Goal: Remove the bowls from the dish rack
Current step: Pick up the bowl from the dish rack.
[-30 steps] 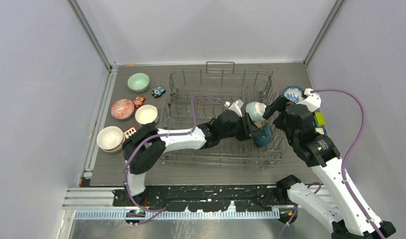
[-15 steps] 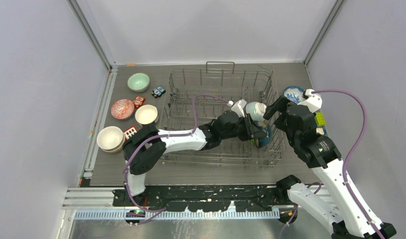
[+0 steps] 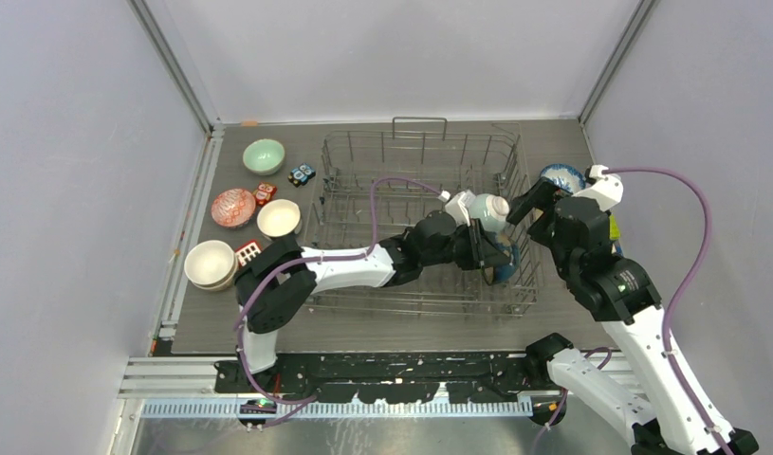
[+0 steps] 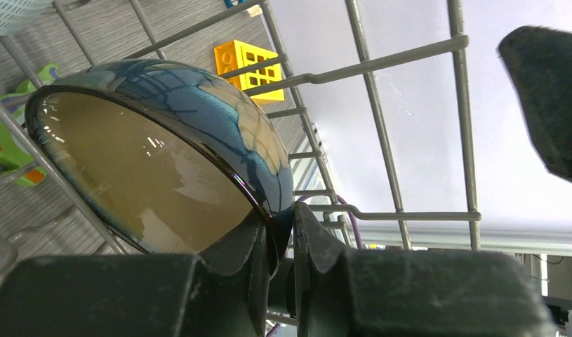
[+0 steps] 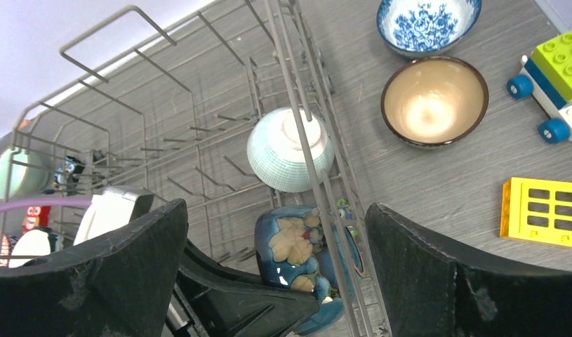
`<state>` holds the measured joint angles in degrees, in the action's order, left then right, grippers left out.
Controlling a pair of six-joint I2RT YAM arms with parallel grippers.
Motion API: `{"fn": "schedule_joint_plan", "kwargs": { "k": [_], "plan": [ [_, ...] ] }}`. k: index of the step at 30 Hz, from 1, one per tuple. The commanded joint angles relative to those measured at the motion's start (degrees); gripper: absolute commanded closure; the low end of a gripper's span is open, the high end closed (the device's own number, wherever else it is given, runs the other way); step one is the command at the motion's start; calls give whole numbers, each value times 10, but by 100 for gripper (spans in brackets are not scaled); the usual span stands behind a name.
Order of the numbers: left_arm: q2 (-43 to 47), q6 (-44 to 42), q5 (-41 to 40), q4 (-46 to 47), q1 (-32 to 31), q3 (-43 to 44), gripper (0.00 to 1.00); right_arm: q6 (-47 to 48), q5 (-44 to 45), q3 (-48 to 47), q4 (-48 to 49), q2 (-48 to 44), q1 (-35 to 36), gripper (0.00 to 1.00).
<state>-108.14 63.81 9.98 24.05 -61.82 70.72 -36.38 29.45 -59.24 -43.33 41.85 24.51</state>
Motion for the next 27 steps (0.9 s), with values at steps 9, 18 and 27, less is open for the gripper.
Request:
{"fn": "schedule_joint_plan", "kwargs": {
  "k": [9,18,27],
  "plan": [
    [70,-52,27,98,17,36,100,49,-60,-109,-21,2,-3,0],
    [96,-52,40,119,35,22,100,51,-83,-106,-16,-5,-2,0],
    [130,-64,52,114,55,30,100,55,-90,-119,-18,-10,-2,0]
  ]
}}
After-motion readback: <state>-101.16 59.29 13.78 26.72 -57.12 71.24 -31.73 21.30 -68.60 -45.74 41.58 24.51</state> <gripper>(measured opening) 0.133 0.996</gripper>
